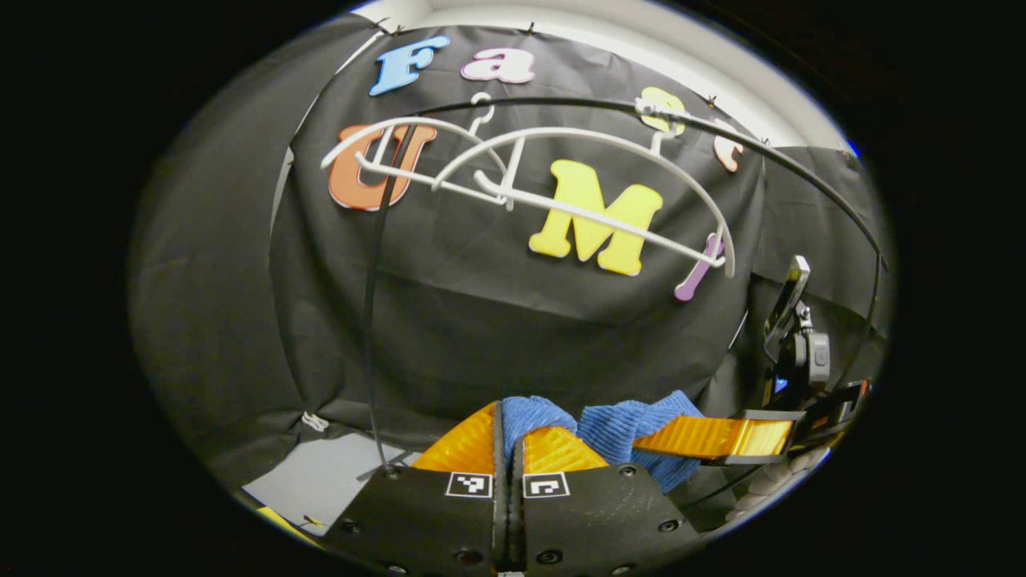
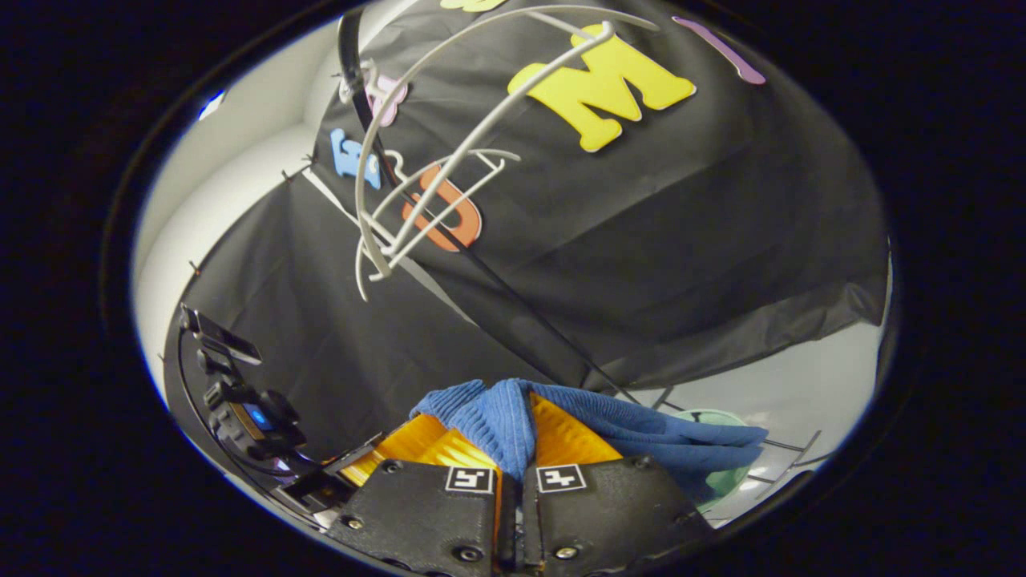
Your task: Grasp the clothes on the hanger with both hands and then place them into the laundry hamper below.
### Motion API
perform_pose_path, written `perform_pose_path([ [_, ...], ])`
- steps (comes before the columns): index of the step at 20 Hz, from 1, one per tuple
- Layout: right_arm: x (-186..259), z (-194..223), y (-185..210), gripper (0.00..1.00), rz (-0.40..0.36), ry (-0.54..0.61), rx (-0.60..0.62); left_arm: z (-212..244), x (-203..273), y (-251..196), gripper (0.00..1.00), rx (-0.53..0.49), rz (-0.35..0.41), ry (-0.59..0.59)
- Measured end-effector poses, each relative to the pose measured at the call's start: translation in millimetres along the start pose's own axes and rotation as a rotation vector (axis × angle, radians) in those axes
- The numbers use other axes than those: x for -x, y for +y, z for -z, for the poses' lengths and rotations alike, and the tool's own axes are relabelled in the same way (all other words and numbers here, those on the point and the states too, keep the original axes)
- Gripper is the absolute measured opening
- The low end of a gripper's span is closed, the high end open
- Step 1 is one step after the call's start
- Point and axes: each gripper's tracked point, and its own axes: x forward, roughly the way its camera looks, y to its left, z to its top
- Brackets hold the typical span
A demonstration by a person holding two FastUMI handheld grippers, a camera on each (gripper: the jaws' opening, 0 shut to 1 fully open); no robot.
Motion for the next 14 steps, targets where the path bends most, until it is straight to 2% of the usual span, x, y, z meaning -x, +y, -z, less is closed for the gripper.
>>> perform_pose_path([
  [3, -10.5, 37.1, -28.7, 0.07, 0.07, 0.061, 0.031, 46.4, -10.5, 5.3, 0.0, 0.048, -0.003, 0.051],
  [4, -13.8, 47.9, -35.3, 0.07, 0.09, 0.084, 0.036, 62.1, -15.1, 8.5, 0.05, 0.063, -0.013, 0.076],
  [7, -29.9, 80.3, -63.3, 0.07, 0.147, 0.153, 0.054, 106.4, -23.0, 23.1, 0.0, 0.09, -0.043, 0.14],
  [8, -35.6, 92.3, -73.0, 0.07, 0.169, 0.175, 0.062, 119.7, -25.1, 28.1, 0.06, 0.093, -0.058, 0.164],
  [9, -41.1, 103.8, -79.9, 0.07, 0.184, 0.2, 0.07, 134.9, -25.1, 34.2, 0.0, 0.098, -0.078, 0.187],
  [11, -46.3, 125.8, -101.9, 0.07, 0.232, 0.249, 0.071, 169.9, -27.4, 49.5, 0.0, 0.117, -0.118, 0.235],
  [12, -48.0, 138.5, -115.0, 0.07, 0.276, 0.268, 0.074, 182.3, -28.2, 51.6, 0.0, 0.127, -0.139, 0.261],
  [13, -49.6, 149.6, -130.5, 0.07, 0.329, 0.281, 0.076, 195.0, -29.5, 55.9, 0.06, 0.126, -0.168, 0.287],
  [14, -49.9, 162.9, -140.8, 0.07, 0.361, 0.304, 0.071, 211.0, -29.3, 63.3, 0.0, 0.123, -0.194, 0.323],
])
